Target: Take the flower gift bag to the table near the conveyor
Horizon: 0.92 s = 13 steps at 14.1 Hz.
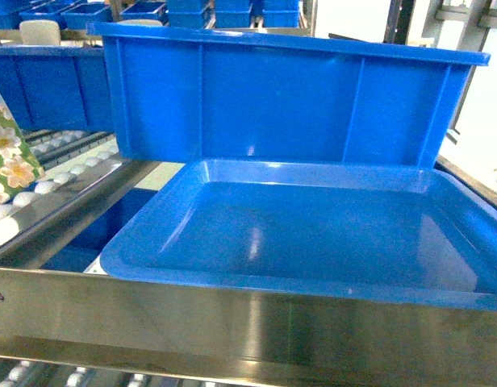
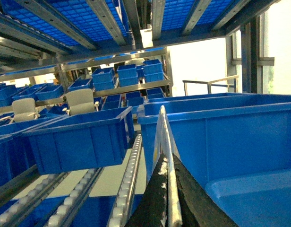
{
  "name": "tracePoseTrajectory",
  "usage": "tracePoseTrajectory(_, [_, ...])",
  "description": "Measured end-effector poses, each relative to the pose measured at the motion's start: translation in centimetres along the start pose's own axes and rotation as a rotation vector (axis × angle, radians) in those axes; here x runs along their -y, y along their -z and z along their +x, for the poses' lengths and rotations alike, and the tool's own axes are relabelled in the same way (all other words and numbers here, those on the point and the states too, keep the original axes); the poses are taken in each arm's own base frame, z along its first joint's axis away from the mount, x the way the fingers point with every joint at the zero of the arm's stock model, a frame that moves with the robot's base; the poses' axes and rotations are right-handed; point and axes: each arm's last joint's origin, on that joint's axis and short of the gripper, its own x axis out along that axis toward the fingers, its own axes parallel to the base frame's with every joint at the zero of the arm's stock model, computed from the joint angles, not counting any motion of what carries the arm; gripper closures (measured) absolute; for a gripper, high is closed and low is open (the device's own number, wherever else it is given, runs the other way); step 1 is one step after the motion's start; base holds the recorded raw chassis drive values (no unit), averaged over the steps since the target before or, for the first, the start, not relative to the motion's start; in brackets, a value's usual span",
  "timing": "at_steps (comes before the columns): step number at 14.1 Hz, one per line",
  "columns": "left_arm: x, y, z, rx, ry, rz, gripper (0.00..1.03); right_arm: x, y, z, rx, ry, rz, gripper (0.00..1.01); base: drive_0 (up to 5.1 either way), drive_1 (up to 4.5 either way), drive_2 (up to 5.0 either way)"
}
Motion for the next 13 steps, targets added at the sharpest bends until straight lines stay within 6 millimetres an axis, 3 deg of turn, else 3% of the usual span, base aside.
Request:
tracePoseTrajectory(1, [0.03,0.1,0.03,-0.008,0.005,0.002,1.01,0.0,0.0,0.0,0.0,0.0,0.0,0.99,0.0,0.0,0.0])
tracePoseTrajectory(13, [0.06,0.19,0.04,-0.012,0.009,0.008,1.01,-0.01,0.01,0.0,0.0,0.0,0.0,0.99,-4.7,1.3,3.6])
